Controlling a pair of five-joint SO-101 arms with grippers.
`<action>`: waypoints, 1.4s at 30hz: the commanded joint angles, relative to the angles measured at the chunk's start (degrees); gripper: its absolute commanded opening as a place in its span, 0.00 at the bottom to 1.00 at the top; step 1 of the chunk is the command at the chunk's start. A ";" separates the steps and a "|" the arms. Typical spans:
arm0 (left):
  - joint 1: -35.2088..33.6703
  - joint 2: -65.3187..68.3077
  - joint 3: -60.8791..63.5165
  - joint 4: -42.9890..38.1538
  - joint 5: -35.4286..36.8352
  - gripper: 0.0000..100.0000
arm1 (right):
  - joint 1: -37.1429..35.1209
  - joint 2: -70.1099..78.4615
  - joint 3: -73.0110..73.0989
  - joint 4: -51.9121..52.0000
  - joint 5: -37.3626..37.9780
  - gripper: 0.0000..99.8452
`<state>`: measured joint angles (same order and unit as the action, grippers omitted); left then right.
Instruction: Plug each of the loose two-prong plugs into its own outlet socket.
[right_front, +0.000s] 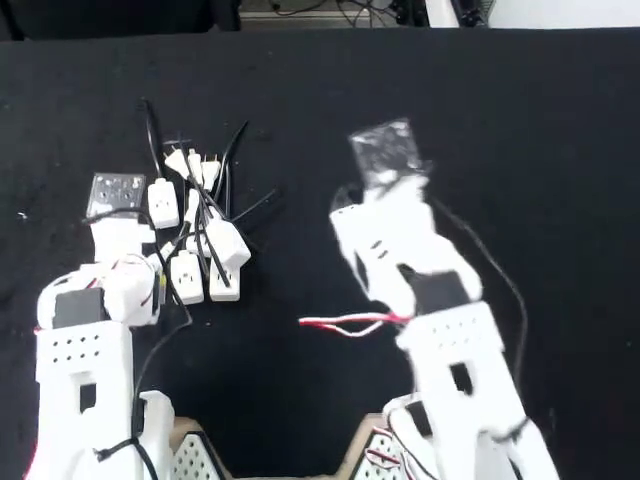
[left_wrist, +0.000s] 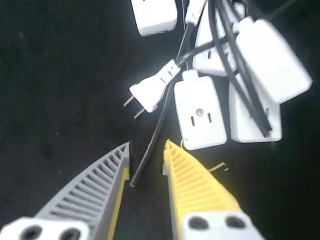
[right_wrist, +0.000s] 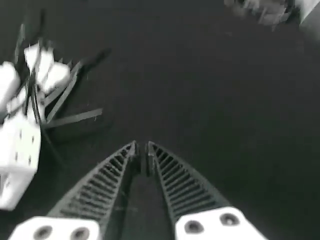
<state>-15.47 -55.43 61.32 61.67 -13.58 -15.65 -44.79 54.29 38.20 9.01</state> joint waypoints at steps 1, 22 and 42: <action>0.75 0.09 1.45 -6.77 -0.26 0.12 | -2.37 4.53 2.77 -5.63 -0.26 0.02; 7.52 28.31 -26.07 -3.43 12.13 0.22 | -2.46 5.93 10.86 -16.35 -9.58 0.12; 2.95 44.40 -40.75 -3.78 10.37 0.23 | -5.54 21.93 2.42 -16.18 -9.67 0.21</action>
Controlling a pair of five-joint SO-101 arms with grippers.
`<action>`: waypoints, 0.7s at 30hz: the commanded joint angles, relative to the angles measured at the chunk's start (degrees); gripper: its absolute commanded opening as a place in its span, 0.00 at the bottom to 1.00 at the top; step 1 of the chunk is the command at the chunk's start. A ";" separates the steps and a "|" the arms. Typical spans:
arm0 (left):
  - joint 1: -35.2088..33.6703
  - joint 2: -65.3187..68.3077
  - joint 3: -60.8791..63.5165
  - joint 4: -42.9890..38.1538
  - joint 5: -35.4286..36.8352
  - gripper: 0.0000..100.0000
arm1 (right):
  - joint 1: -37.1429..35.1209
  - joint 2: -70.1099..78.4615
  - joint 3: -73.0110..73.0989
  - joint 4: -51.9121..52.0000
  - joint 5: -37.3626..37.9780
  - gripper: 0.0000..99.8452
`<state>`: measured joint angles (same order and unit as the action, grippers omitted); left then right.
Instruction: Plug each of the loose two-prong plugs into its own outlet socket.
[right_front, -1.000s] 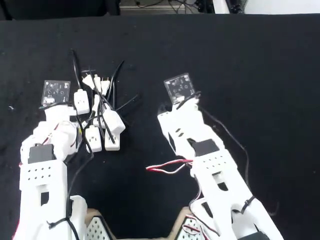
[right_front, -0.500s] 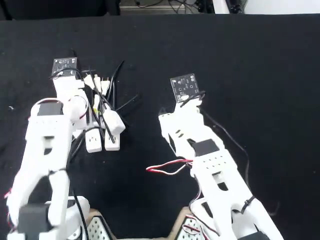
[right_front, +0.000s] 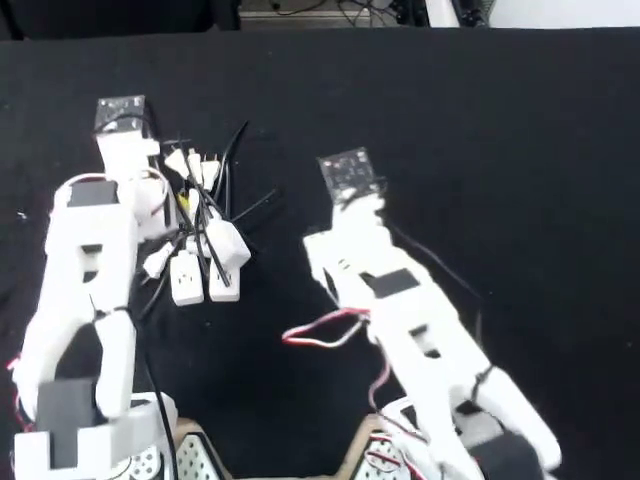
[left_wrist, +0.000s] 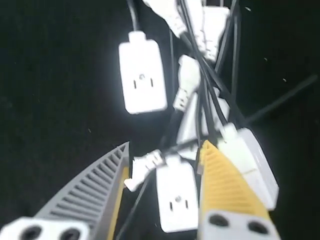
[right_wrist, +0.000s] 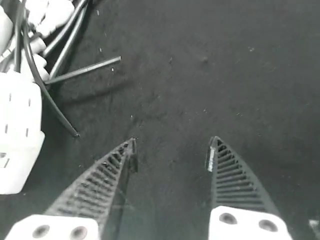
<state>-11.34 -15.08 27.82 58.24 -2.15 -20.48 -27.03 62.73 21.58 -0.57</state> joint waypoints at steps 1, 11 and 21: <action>-1.10 5.80 -8.57 0.35 -1.05 0.23 | -0.70 5.41 -6.81 0.44 0.00 0.21; 2.42 16.62 -23.16 17.41 2.90 0.23 | -0.62 6.81 -7.96 0.18 0.09 0.21; 12.35 16.97 -26.68 26.11 7.03 0.23 | 1.14 6.81 -7.96 0.18 0.09 0.21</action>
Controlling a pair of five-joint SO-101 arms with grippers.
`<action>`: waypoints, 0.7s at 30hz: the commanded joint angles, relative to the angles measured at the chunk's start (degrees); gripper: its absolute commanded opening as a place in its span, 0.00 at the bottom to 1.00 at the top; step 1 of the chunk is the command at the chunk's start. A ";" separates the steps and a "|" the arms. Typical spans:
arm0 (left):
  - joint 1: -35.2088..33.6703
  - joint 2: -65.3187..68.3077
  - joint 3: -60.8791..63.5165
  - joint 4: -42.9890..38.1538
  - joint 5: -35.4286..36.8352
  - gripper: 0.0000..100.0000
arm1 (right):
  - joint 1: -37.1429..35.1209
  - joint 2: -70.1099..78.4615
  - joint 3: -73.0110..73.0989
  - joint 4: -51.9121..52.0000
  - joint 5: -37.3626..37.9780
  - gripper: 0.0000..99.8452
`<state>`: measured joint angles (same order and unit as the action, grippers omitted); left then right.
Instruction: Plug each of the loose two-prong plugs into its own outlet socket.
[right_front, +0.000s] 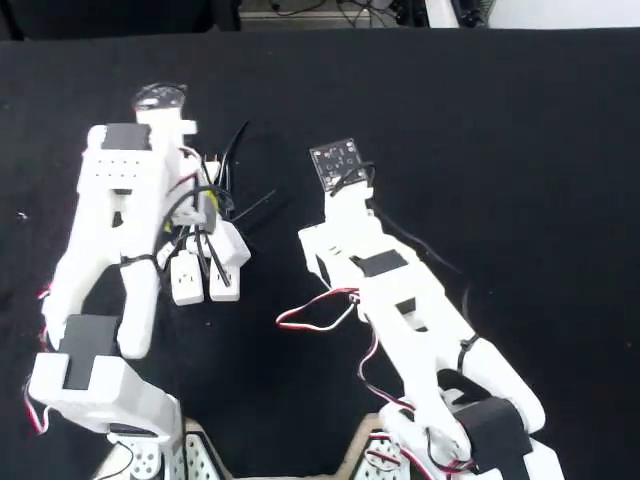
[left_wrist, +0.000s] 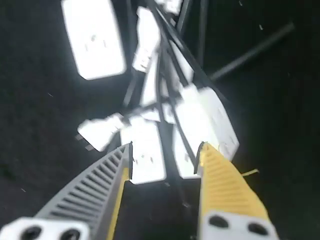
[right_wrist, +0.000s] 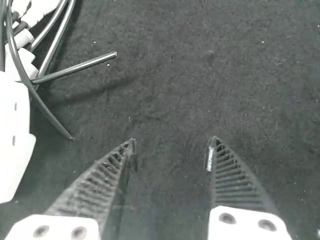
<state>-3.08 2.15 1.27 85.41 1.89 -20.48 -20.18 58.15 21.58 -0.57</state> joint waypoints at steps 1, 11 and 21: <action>4.88 0.35 0.84 -1.67 3.52 0.23 | 1.93 -0.04 -3.38 0.09 0.09 0.21; 5.93 6.95 2.24 -7.03 11.16 0.26 | 3.96 -0.04 -3.47 0.09 0.09 0.21; 3.56 13.71 1.71 -7.12 8.00 0.23 | 3.96 0.04 -3.47 0.09 0.09 0.21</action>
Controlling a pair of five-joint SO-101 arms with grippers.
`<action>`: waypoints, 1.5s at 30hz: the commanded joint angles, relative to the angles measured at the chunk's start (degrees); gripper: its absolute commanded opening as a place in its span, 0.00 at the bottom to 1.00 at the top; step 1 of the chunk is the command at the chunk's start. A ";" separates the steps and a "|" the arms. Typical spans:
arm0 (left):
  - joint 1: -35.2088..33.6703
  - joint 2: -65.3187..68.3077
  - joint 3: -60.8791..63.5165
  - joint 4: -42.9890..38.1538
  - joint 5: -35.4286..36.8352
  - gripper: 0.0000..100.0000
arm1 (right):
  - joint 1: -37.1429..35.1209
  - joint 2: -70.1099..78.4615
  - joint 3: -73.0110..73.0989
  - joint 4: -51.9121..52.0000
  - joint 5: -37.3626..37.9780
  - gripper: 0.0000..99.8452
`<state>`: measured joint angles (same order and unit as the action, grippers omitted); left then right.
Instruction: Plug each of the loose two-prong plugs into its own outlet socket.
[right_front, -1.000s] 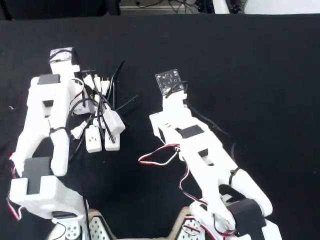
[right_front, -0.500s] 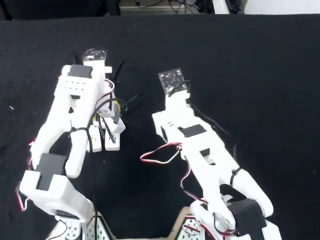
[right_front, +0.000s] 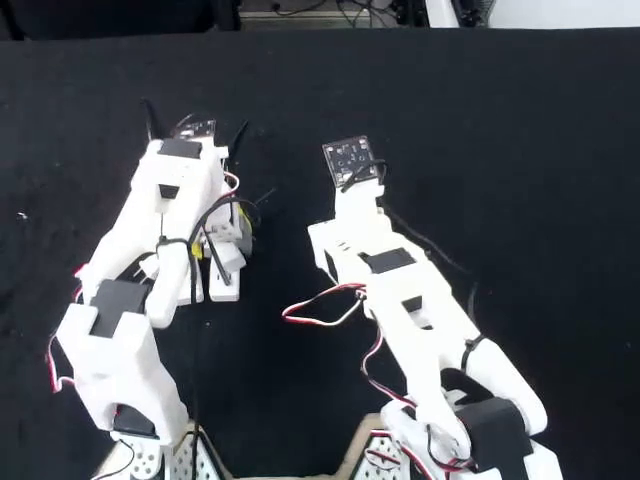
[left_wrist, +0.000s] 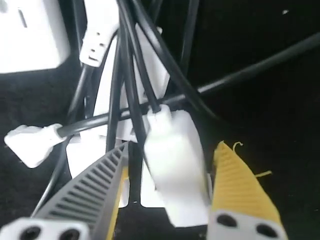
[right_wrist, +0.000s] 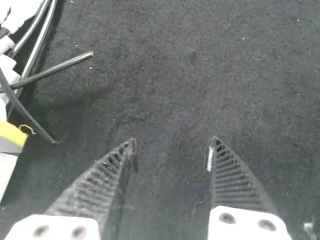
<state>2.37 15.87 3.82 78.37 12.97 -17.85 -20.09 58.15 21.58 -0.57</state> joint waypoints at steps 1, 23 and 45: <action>-2.95 0.00 -0.84 -0.09 -4.13 0.20 | 1.32 -0.04 -3.47 0.09 0.09 0.21; -36.97 0.09 -7.52 1.93 -25.05 0.03 | 1.32 0.22 -3.38 0.09 0.09 0.21; -24.13 -3.52 -27.56 22.42 -25.93 0.24 | 1.32 0.22 -3.12 0.35 0.09 0.21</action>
<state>-29.01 16.13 -19.82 99.91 -12.44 -17.85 -20.09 58.15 21.58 -0.57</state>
